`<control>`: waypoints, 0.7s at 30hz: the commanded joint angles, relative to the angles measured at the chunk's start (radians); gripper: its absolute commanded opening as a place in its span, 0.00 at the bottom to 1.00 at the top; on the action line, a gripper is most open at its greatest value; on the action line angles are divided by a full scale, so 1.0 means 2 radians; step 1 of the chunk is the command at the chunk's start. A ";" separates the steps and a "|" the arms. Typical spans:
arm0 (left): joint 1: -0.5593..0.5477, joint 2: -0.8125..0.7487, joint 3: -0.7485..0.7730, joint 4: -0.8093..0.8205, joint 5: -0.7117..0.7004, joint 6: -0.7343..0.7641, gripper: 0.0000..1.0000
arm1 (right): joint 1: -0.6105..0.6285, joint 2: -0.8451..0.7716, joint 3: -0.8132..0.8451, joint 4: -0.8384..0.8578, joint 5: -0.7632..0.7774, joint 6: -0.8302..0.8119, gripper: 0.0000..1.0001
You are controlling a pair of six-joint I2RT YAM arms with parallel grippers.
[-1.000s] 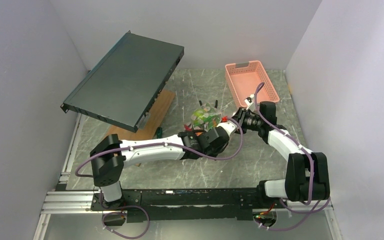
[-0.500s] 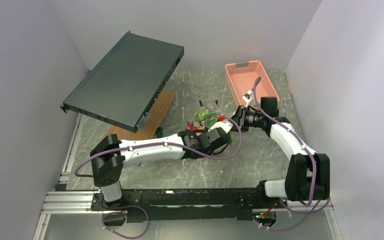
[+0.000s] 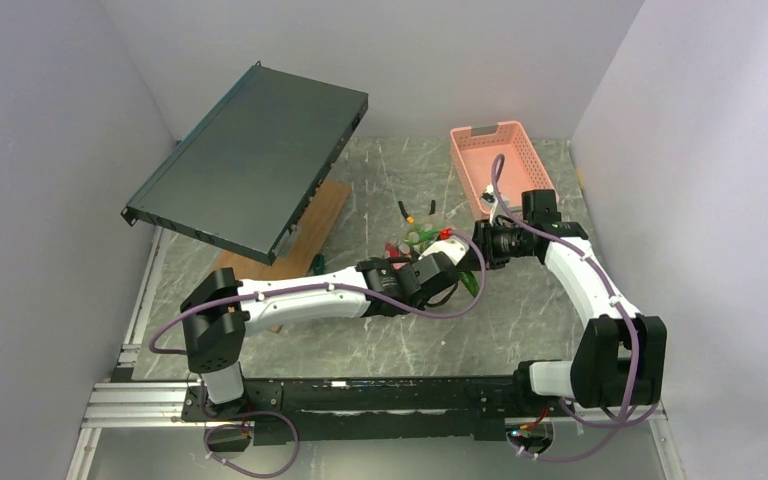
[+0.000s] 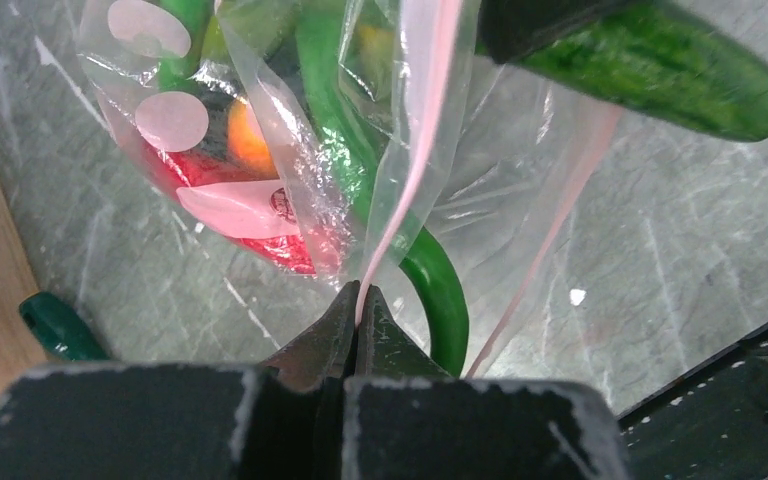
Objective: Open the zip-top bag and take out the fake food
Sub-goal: Pick up the fake vegetable from the zipper food storage bag.
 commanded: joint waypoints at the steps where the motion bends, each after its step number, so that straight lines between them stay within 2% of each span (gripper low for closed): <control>1: 0.003 0.003 0.027 0.032 0.024 0.008 0.00 | 0.022 0.005 0.006 -0.020 0.075 -0.063 0.06; 5: 0.006 0.000 0.024 0.055 0.044 -0.002 0.00 | 0.031 -0.002 0.004 -0.016 0.100 -0.068 0.14; 8: 0.010 -0.009 0.015 0.069 0.057 -0.009 0.00 | 0.041 -0.012 0.006 -0.018 0.124 -0.080 0.29; 12: 0.018 -0.022 -0.001 0.092 0.077 -0.021 0.00 | 0.049 -0.017 0.010 -0.030 0.140 -0.096 0.42; 17: 0.029 -0.034 -0.021 0.120 0.108 -0.039 0.00 | 0.050 -0.034 0.017 -0.052 0.129 -0.141 0.68; 19: 0.034 -0.037 -0.029 0.130 0.120 -0.045 0.00 | 0.051 -0.047 0.019 -0.057 0.120 -0.151 0.73; 21: 0.037 -0.041 -0.035 0.137 0.126 -0.050 0.00 | 0.051 -0.063 0.018 -0.055 0.116 -0.156 0.73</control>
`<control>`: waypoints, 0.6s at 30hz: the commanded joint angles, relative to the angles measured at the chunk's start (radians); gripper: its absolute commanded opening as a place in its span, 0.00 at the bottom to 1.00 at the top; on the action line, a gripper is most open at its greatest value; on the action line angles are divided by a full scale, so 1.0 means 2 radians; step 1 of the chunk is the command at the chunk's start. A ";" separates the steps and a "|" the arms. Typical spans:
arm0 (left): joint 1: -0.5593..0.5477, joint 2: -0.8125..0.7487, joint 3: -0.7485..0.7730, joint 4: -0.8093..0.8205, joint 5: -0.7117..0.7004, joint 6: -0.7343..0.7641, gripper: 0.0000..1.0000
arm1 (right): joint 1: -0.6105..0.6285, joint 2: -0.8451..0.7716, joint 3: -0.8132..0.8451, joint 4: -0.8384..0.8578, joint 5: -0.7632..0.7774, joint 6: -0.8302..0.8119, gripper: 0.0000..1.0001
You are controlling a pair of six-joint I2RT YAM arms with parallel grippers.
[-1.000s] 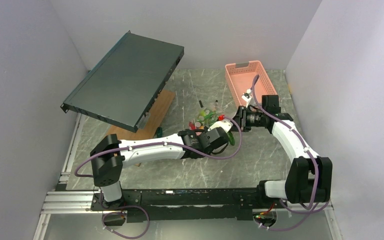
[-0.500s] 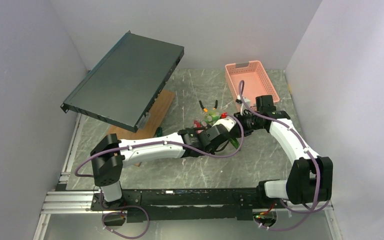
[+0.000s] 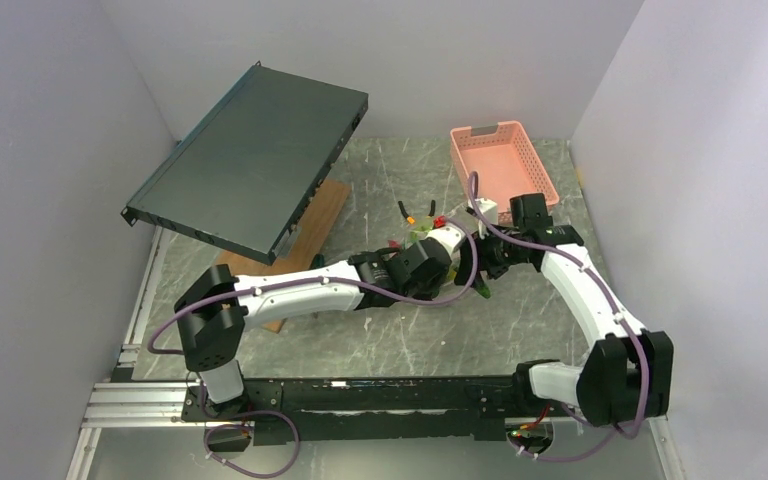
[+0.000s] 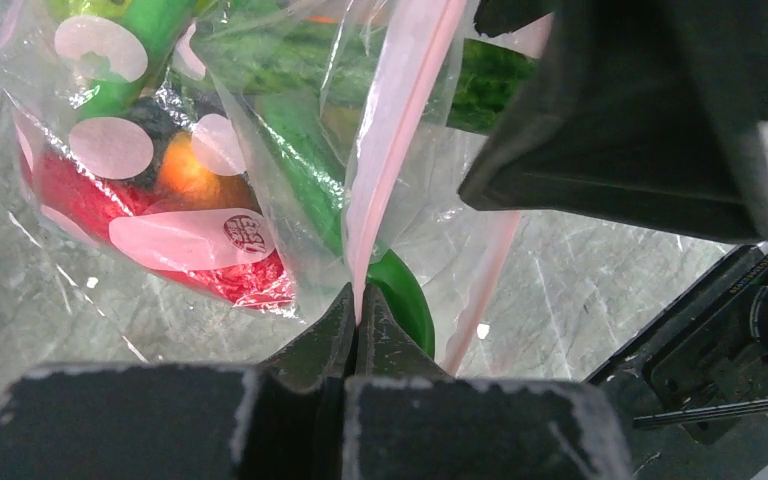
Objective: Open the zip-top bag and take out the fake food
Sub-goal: Pick up the fake vegetable from the zipper food storage bag.
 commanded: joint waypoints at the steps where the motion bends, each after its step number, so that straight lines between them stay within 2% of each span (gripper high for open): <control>1: 0.009 -0.034 -0.011 0.044 0.031 -0.022 0.00 | 0.001 -0.042 0.018 -0.007 -0.007 -0.036 0.72; 5: 0.013 -0.040 -0.020 0.055 0.042 -0.027 0.00 | 0.001 -0.040 0.012 -0.010 0.008 -0.036 0.66; 12: 0.014 -0.044 -0.025 0.064 0.050 -0.032 0.00 | 0.001 -0.027 -0.002 -0.001 0.018 -0.031 0.47; 18: 0.019 -0.044 -0.030 0.068 0.053 -0.035 0.00 | 0.001 -0.039 0.011 -0.024 0.014 -0.044 0.09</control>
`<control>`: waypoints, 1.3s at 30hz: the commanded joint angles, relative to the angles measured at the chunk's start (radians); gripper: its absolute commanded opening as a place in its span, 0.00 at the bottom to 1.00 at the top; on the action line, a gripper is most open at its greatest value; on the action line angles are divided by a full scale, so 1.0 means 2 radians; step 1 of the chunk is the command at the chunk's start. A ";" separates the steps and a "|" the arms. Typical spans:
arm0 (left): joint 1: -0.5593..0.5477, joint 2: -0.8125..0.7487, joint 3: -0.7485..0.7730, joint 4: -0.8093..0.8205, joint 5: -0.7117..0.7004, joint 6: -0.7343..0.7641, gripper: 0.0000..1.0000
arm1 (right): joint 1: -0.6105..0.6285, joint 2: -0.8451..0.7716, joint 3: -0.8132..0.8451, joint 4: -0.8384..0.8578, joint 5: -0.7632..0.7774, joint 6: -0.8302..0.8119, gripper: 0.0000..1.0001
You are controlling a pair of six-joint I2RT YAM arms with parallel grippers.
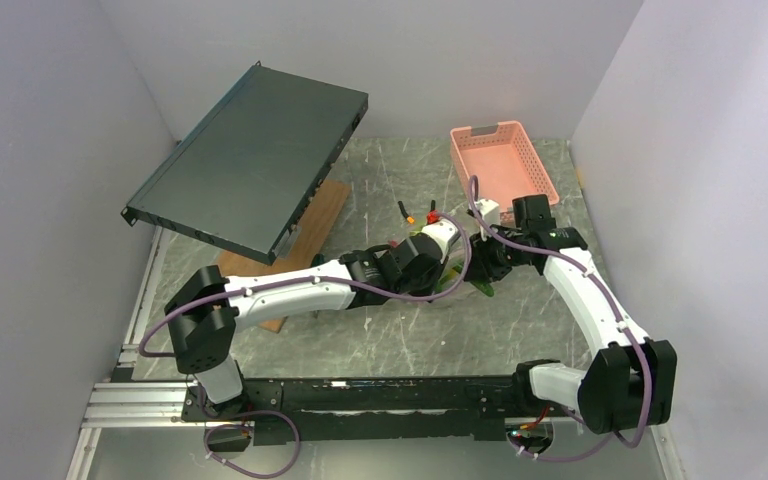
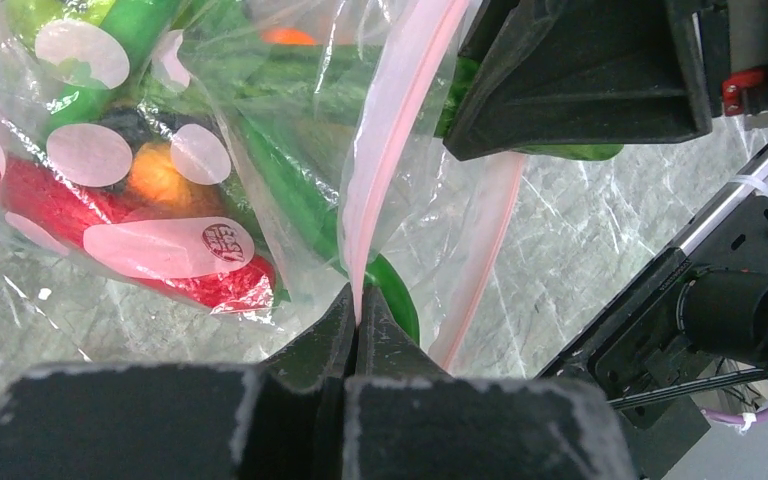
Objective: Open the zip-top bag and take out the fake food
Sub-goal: Pick up the fake vegetable from the zipper food storage bag.
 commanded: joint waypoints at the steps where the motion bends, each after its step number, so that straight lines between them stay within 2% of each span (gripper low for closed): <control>1: 0.007 -0.021 -0.005 0.029 0.009 -0.009 0.00 | 0.001 -0.020 0.019 -0.025 -0.004 -0.016 0.05; 7: 0.017 -0.023 -0.011 0.023 -0.004 -0.009 0.00 | 0.000 -0.057 0.061 -0.107 0.022 -0.052 0.00; 16: 0.036 -0.025 -0.006 0.019 -0.018 -0.015 0.00 | -0.005 -0.109 0.084 -0.212 0.096 -0.151 0.00; 21: 0.049 -0.027 -0.012 0.019 -0.027 -0.030 0.00 | -0.039 -0.181 0.112 -0.261 0.113 -0.233 0.00; 25: 0.061 -0.028 -0.015 0.022 -0.028 -0.040 0.00 | -0.043 -0.245 0.129 -0.274 0.146 -0.257 0.00; 32: 0.083 -0.029 -0.015 0.040 -0.001 -0.045 0.00 | -0.043 -0.277 0.207 -0.312 0.151 -0.220 0.00; 39: 0.086 -0.045 -0.035 0.064 0.022 -0.040 0.00 | -0.083 -0.262 0.211 -0.176 0.217 -0.089 0.00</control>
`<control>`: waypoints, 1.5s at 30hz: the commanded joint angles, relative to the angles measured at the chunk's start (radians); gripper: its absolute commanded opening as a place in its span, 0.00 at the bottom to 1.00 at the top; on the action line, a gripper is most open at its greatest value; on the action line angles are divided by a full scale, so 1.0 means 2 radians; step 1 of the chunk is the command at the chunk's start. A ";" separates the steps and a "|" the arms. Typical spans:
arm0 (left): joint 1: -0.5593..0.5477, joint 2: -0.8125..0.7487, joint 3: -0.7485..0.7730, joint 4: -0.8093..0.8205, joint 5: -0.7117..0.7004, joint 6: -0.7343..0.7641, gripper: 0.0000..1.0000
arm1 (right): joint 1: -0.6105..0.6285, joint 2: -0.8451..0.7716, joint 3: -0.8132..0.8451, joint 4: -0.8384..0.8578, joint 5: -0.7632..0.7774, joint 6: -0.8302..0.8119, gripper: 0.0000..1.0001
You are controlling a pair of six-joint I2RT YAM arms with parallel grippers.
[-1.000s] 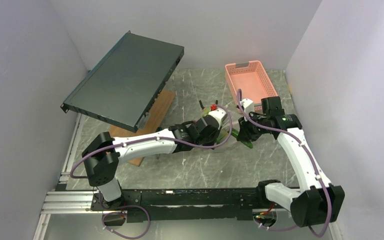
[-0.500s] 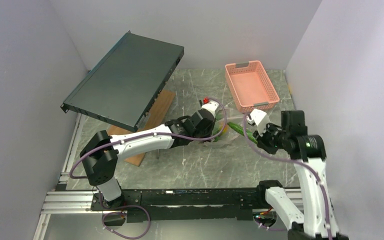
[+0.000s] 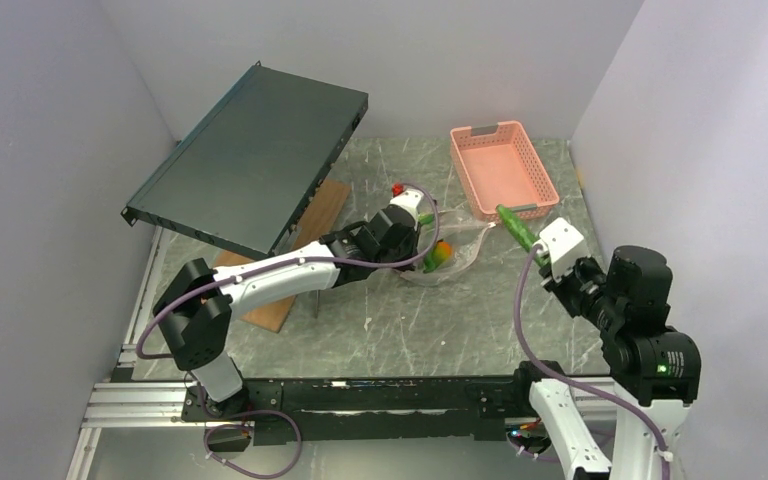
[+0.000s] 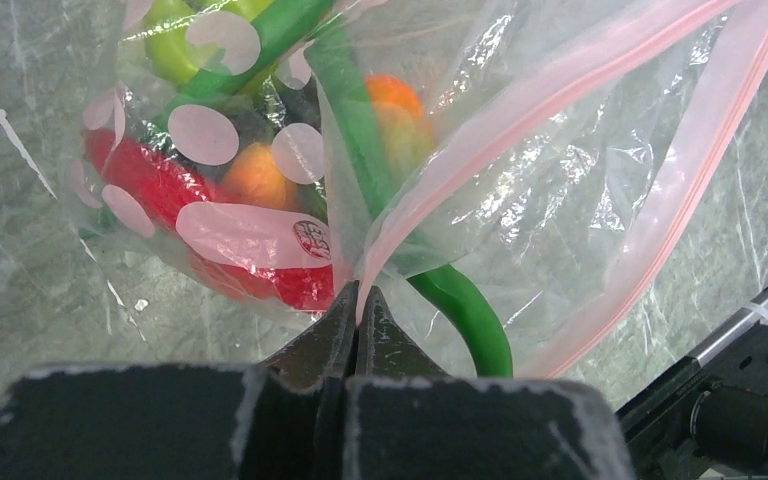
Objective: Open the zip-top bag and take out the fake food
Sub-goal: Pick up the fake vegetable from the zipper food storage bag, then place the fake vegetable in the bin.
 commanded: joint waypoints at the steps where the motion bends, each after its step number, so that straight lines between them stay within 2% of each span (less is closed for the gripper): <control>1: 0.001 -0.041 -0.026 0.046 0.021 -0.001 0.00 | -0.017 0.024 -0.009 0.123 0.060 0.110 0.00; 6: 0.001 -0.067 -0.065 0.082 0.038 0.009 0.00 | -0.018 0.076 -0.054 0.211 0.051 0.167 0.00; 11: 0.001 -0.084 -0.090 0.101 0.053 0.022 0.00 | -0.031 0.164 -0.078 0.313 0.025 0.203 0.00; 18: 0.000 -0.113 -0.128 0.122 0.060 0.036 0.00 | -0.068 0.327 -0.052 0.425 -0.015 0.235 0.00; 25: -0.005 -0.132 -0.147 0.135 0.072 0.052 0.00 | -0.069 0.494 0.046 0.433 -0.026 0.255 0.00; 31: -0.014 -0.134 -0.155 0.138 0.076 0.065 0.00 | -0.069 0.603 0.151 0.406 -0.030 0.248 0.00; 37: -0.016 -0.143 -0.172 0.148 0.072 0.075 0.00 | -0.068 0.663 0.215 0.390 -0.042 0.231 0.00; 45: -0.019 -0.153 -0.185 0.157 0.087 0.095 0.00 | -0.068 0.686 0.211 0.402 -0.068 0.213 0.04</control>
